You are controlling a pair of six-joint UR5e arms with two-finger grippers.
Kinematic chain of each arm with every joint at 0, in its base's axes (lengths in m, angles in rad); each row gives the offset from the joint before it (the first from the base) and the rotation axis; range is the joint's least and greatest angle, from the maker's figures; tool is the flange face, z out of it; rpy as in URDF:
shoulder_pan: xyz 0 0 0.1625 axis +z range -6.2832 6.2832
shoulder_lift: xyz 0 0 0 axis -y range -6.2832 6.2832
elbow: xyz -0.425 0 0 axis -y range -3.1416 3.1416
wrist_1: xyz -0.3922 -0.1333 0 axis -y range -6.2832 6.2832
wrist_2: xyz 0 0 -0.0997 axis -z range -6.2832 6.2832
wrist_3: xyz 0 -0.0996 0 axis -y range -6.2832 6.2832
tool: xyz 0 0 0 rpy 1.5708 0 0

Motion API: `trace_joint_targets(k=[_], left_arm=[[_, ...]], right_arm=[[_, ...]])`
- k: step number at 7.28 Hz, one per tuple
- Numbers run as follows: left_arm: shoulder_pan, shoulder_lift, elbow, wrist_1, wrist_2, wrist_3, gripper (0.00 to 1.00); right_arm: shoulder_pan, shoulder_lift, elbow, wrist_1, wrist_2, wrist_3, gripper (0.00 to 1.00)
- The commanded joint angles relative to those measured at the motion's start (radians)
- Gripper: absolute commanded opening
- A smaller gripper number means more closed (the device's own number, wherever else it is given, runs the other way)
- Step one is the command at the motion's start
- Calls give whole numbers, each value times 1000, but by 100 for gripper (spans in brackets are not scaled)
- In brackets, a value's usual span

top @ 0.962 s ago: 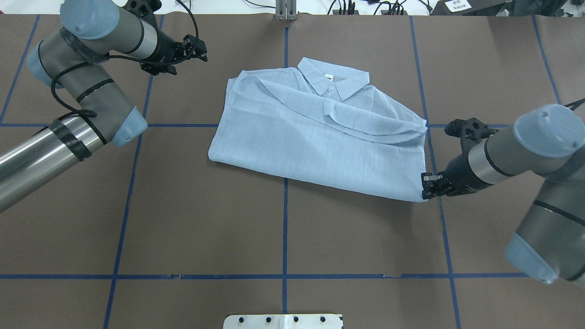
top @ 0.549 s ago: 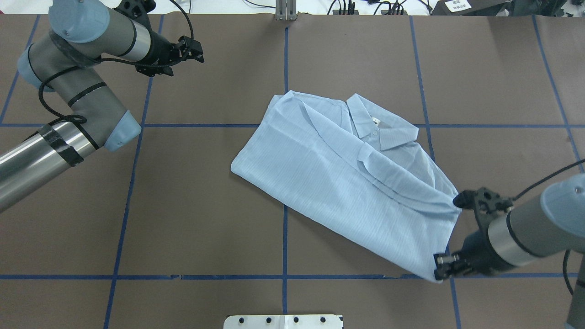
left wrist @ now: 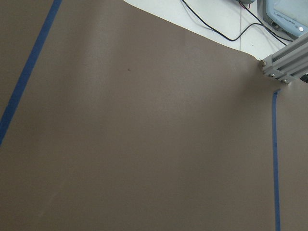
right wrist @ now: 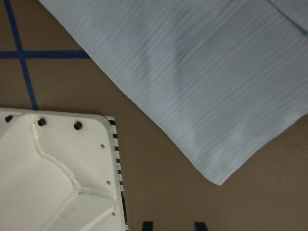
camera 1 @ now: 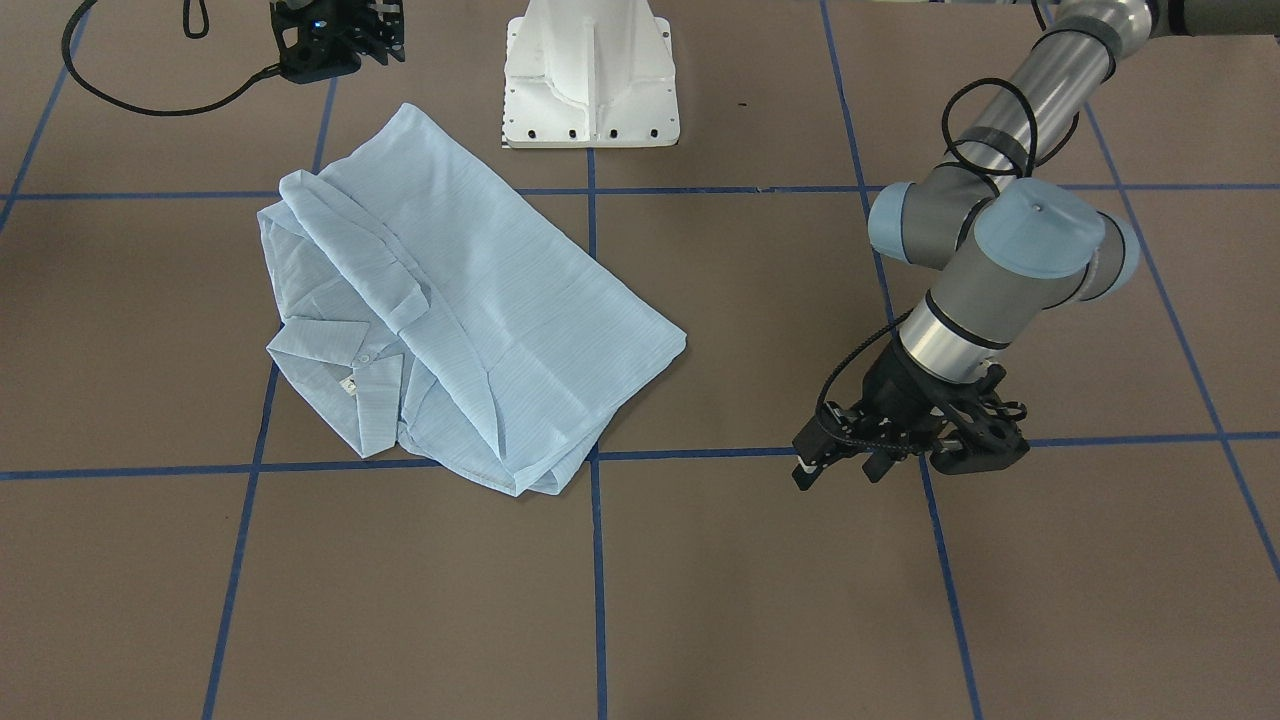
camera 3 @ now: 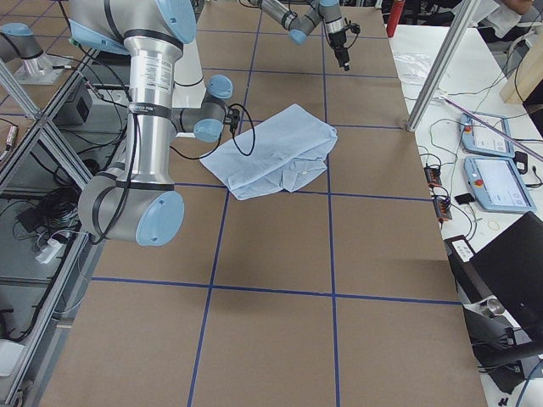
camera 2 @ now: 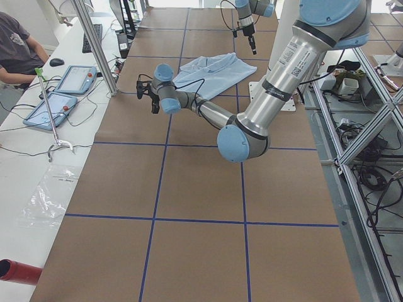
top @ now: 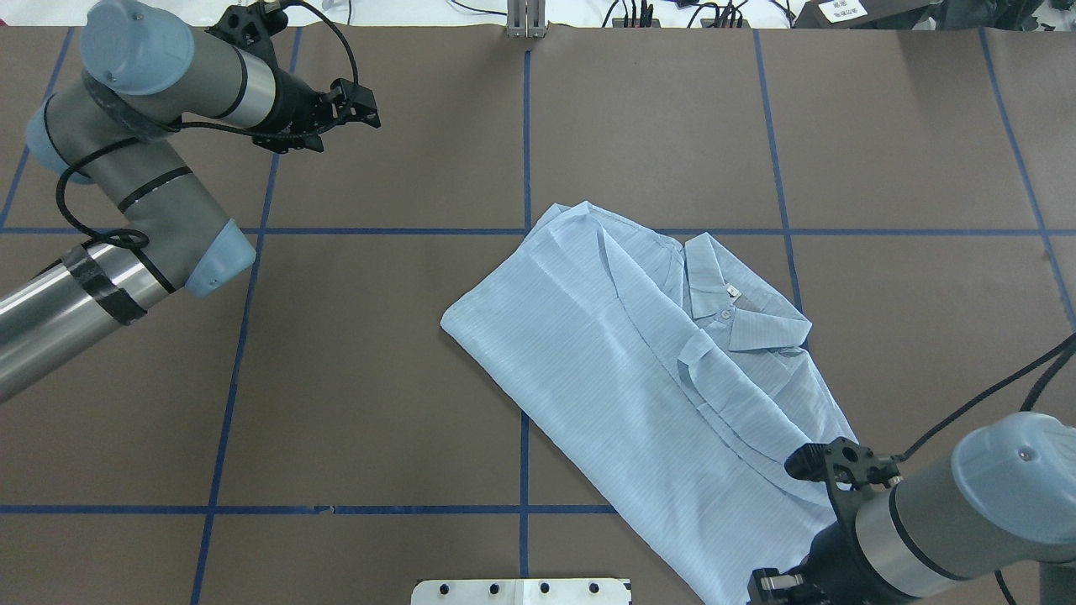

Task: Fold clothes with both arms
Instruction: 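Drag the folded shirt with the right gripper, rotating it toward the robot, then bring the left gripper to the shirt's edge while the right gripper holds the collar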

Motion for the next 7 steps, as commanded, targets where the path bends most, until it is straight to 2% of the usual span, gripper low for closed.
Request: trace_joint_targets(k=[1,2,4,7], left_arm=[[98,-4,-59,36,11,-134,99],[138,-6,-94,80,20,-176,99],[246,-35,-200,309,100,-224,98],[390,-49,-185,385,218,-295,93]], right_arm=[[138,137,-41,-1,-78,7,100],[207,176,-58,-3,-79,7,100],[294,178,-63,-3,-82,7,100],[317,184,-94,-1,-89,4,100]])
